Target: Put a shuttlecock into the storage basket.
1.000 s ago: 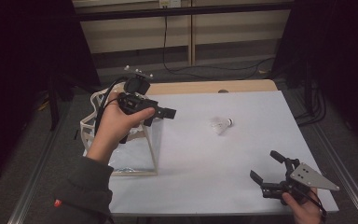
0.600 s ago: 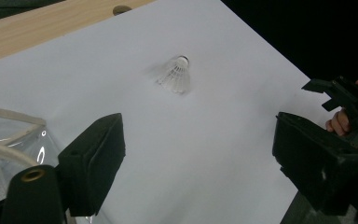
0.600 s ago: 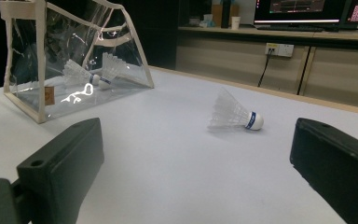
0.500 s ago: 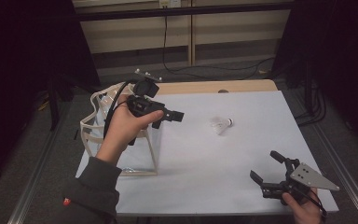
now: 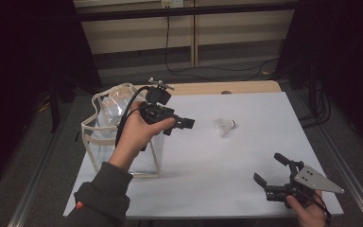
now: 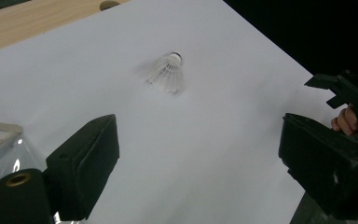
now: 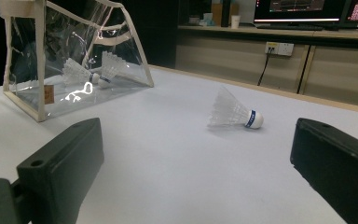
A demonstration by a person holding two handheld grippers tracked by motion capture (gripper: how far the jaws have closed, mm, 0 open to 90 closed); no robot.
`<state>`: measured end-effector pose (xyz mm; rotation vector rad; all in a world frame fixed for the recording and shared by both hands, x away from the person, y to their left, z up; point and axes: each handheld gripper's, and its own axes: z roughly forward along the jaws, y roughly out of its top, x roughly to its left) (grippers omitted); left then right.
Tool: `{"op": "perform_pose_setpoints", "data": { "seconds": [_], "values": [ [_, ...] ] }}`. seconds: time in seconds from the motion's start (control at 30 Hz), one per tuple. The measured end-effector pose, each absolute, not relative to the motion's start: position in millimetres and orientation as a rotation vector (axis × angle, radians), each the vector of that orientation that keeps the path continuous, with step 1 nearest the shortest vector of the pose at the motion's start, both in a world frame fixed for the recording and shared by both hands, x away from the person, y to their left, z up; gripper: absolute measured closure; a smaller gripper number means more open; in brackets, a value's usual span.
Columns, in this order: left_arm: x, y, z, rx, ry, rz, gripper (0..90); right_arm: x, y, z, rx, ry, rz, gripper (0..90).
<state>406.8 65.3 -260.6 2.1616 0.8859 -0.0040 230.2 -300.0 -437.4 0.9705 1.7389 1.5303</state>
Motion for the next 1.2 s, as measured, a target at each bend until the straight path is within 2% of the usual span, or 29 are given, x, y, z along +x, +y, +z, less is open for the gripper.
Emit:
{"op": "perform_pose_setpoints", "data": {
  "seconds": [1.2],
  "values": [
    [400,34,-315,2.169,0.867,-0.027,9.8,231,-300,-437,0.963,1.74,1.532,2.4]
  ]
}}
